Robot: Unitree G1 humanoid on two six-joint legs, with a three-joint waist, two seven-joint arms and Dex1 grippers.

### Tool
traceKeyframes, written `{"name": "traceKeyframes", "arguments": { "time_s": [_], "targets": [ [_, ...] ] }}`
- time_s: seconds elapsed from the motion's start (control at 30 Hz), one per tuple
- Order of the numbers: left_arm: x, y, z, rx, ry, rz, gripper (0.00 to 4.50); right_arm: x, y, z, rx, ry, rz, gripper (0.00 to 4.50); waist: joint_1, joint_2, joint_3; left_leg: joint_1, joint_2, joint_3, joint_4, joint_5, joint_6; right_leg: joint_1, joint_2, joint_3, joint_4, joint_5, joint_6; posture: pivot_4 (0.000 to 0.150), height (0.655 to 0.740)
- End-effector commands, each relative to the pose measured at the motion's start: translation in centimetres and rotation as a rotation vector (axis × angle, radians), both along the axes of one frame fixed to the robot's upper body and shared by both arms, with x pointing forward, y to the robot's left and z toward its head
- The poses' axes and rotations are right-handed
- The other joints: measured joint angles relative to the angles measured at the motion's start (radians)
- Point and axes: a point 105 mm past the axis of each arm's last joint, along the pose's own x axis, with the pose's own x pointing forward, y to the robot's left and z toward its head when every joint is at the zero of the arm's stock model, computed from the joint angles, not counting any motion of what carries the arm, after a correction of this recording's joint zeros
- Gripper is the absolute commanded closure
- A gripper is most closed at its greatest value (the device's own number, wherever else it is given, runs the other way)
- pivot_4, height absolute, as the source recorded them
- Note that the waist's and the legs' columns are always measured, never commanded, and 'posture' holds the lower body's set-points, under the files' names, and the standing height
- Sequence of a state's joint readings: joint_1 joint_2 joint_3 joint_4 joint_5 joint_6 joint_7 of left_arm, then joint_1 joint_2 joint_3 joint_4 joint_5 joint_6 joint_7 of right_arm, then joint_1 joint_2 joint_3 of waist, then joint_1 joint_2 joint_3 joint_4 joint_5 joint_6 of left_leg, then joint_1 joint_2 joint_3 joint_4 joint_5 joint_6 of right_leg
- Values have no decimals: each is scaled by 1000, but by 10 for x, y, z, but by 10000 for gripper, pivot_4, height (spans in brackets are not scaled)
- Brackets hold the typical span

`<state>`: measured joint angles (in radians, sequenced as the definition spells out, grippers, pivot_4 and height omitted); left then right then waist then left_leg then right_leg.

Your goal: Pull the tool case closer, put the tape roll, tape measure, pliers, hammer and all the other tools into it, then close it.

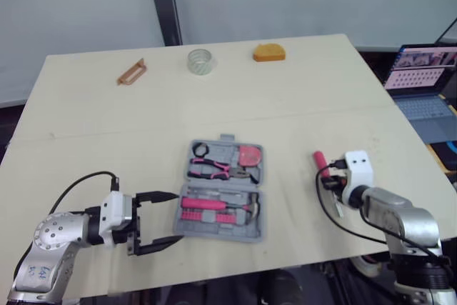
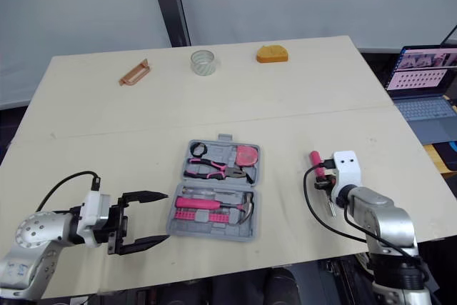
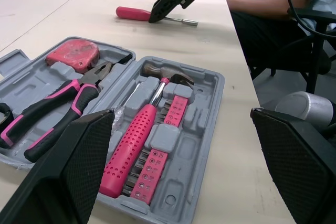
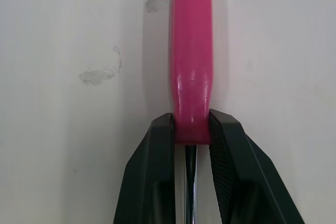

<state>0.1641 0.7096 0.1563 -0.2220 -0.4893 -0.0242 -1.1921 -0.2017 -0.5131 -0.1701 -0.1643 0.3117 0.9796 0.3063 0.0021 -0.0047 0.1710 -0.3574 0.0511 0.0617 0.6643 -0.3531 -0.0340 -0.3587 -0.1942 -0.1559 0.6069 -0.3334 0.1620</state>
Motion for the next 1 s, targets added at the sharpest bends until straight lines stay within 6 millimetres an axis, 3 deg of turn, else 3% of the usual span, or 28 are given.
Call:
{"name": "traceKeyframes", "arguments": {
  "time_s": [0.03, 0.17, 0.33, 0.47, 0.6, 1.0],
  "targets": [
    [2, 3, 4, 2, -19, 4, 0, 0, 13, 33, -36, -57, 96, 41198, -2, 1, 1, 0, 0, 0, 0, 0, 0, 0, 0, 0, 0, 0, 0, 1500, 7400],
    [6, 12, 9, 35, -35, 8, 0, -13, 46, 58, -69, -40, 295, 41198, -4, 2, 1, -1, 0, 0, 0, 0, 0, -2, 0, 0, 0, 0, 0, 1500, 7400],
    [12, 21, 19, 57, -44, 14, 0, -50, 87, 66, -163, 99, 622, 41198, -4, 2, 2, -2, 0, 0, -1, 0, 0, -2, 0, -1, -1, 0, 0, 1500, 7400],
    [10, 27, 19, 91, -32, 9, 0, -67, 113, 72, -208, 187, 825, 41198, -5, 3, 2, -3, 0, 0, 1, 0, 0, -2, 0, 0, 0, 0, 0, 1500, 7400],
    [2, 35, 19, 131, 0, 0, 0, -65, 146, 77, -210, 219, 939, 41198, -15, 3, 2, -3, 0, 0, 0, 0, 0, -3, 0, 0, 0, 0, 0, 1500, 7400],
    [-14, 34, 21, 143, 61, -9, 0, -68, 215, 71, -201, 244, 1130, 41198, -26, 1, 1, -14, 0, -1, 4, 0, -1, -15, 0, -1, 6, 0, 0, 1500, 7400]
  ]
}}
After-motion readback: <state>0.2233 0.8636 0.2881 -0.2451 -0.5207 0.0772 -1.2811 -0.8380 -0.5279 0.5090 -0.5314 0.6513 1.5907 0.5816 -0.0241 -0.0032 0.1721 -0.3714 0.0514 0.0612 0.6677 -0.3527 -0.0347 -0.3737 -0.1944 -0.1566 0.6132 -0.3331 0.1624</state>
